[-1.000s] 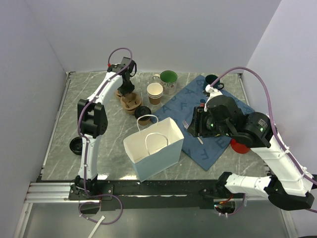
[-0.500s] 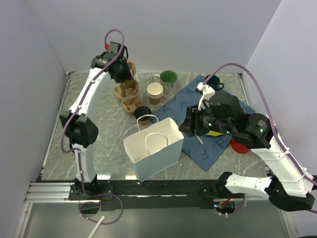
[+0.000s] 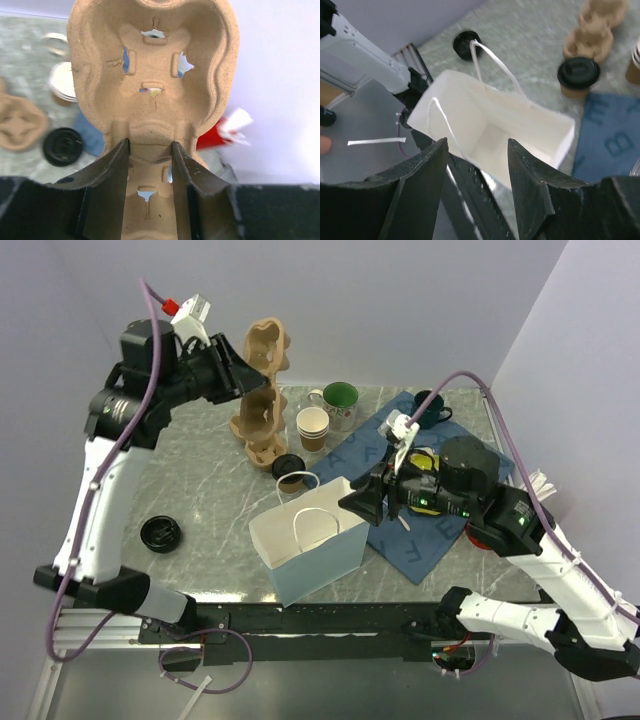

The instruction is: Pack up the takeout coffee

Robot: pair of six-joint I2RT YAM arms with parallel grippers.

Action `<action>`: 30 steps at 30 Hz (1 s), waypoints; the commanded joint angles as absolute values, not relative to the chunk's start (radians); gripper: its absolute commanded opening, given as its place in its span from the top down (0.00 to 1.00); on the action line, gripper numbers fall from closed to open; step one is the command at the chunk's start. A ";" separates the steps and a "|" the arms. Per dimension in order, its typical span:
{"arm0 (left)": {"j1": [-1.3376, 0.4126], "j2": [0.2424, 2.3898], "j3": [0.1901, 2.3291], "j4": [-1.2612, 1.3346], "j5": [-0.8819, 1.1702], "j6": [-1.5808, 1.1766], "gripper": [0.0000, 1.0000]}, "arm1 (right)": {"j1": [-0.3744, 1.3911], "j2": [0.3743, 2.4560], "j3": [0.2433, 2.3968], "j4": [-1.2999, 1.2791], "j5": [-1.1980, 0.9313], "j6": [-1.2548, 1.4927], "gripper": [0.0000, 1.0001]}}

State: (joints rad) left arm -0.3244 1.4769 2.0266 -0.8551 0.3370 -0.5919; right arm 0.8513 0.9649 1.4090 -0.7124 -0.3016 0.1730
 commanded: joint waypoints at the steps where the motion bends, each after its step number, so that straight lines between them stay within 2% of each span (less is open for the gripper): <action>1: -0.331 1.376 1.985 -0.811 0.523 -0.647 0.86 | 0.851 0.858 1.315 -0.391 -0.376 0.112 0.41; 7: -0.331 1.221 1.885 -0.752 0.653 -0.735 0.85 | 0.851 0.830 1.289 -0.408 -0.507 0.008 0.37; 12: -0.333 1.169 1.852 -0.808 0.687 -0.749 0.85 | 0.853 0.813 1.258 -0.425 -0.598 -0.199 0.32; 19: -0.336 1.075 1.704 -0.746 0.828 -0.797 0.85 | 0.851 0.891 1.295 -0.511 -0.715 -0.351 0.31; 25: -0.357 1.039 1.640 -0.727 0.850 -0.805 0.85 | 0.853 0.972 1.305 -0.523 -0.749 -0.382 0.32; 30: -0.374 1.037 1.626 -0.733 0.867 -0.796 0.85 | 0.856 1.011 1.319 -0.508 -0.690 -0.402 0.32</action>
State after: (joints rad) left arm -0.3599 1.0615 1.6283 -0.7818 0.8181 -0.7841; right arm 0.8513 1.0096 1.2755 -0.5259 -0.7044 -0.3584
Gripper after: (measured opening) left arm 0.401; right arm 0.682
